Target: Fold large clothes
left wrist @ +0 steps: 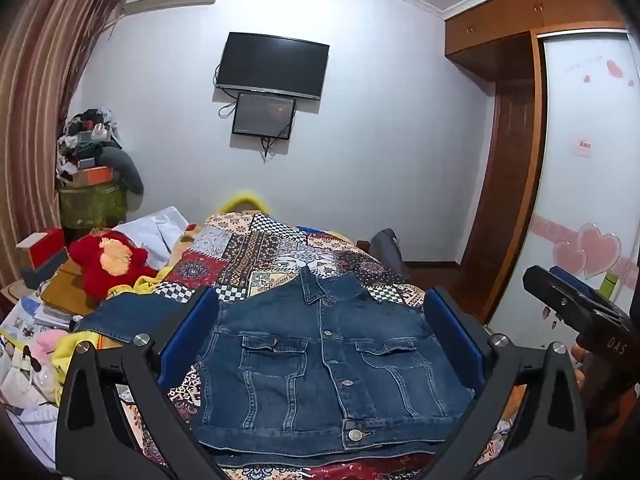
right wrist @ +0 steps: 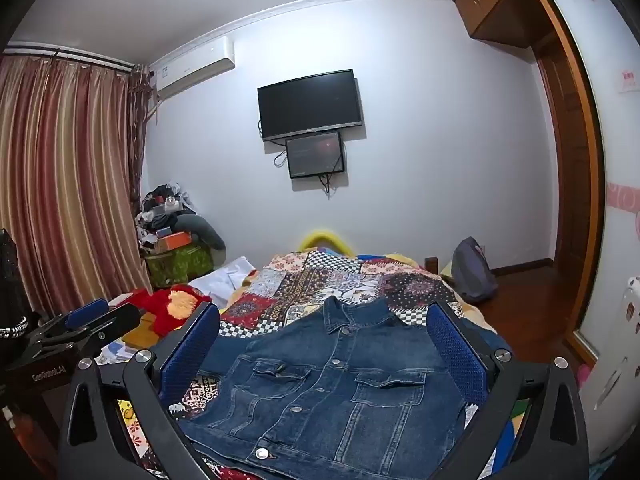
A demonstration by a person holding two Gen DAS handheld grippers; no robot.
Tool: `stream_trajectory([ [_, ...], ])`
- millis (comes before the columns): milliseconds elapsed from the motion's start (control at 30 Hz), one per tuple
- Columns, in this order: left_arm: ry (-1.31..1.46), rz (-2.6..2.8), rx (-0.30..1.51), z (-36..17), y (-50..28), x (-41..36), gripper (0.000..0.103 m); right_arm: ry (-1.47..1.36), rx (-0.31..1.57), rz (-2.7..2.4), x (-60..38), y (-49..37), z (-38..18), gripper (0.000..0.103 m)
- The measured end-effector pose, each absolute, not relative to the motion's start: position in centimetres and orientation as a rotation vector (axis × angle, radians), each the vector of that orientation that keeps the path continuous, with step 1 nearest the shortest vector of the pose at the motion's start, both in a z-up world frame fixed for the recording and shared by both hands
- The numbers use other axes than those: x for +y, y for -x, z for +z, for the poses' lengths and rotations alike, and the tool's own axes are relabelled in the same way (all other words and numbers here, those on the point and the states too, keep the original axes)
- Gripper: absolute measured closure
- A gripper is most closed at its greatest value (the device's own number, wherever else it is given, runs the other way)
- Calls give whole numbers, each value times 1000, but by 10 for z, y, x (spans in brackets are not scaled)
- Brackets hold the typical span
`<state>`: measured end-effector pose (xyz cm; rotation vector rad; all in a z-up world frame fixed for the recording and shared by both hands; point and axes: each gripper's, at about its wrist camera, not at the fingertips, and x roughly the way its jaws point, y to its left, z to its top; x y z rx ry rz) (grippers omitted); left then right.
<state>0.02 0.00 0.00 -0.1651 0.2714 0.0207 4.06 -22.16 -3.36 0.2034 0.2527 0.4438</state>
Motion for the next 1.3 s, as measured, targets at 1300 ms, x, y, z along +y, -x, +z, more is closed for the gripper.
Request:
stream_trajectory([
  [1300, 130, 28, 246, 2, 8, -7, 0, -199, 260, 440, -220, -42, -37, 0],
])
